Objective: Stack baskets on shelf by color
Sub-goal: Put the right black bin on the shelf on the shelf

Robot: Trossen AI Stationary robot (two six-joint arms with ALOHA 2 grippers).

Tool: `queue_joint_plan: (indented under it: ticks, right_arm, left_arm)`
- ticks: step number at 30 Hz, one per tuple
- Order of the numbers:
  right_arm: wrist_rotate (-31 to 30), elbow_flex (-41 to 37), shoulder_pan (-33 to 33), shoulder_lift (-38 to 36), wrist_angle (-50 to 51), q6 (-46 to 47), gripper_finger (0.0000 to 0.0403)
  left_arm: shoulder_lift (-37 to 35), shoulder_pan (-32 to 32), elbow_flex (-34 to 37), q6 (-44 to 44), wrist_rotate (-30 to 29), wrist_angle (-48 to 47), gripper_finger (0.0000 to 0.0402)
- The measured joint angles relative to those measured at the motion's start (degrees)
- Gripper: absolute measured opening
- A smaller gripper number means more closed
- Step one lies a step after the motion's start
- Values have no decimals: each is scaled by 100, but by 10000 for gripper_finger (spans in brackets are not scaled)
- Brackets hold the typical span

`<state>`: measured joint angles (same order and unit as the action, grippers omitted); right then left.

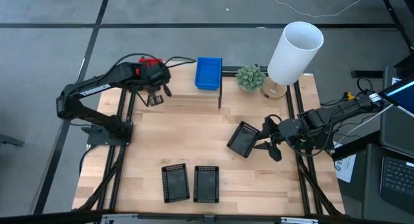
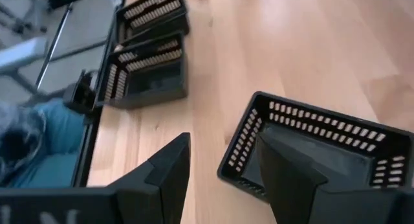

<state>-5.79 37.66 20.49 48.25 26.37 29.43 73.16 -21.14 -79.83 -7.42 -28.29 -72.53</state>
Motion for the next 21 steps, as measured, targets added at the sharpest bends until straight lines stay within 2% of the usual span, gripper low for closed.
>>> queue_joint_plan:
  ticks: [5,8,15,21]
  right_arm:
    - [-353,-1,0,79,-254,484,174]
    - [-433,-1,-2,228,-564,477,174]
    - [-425,-1,0,597,-734,489,174]
    - [-421,-1,0,853,-743,495,174]
  left_arm:
    - [-313,332,2,502,894,-491,8]
    - [-466,554,2,681,1166,-693,3]
    - [-1008,1035,4,736,1304,-925,5]
    - [-1837,1360,179,1110,1289,-709,1]
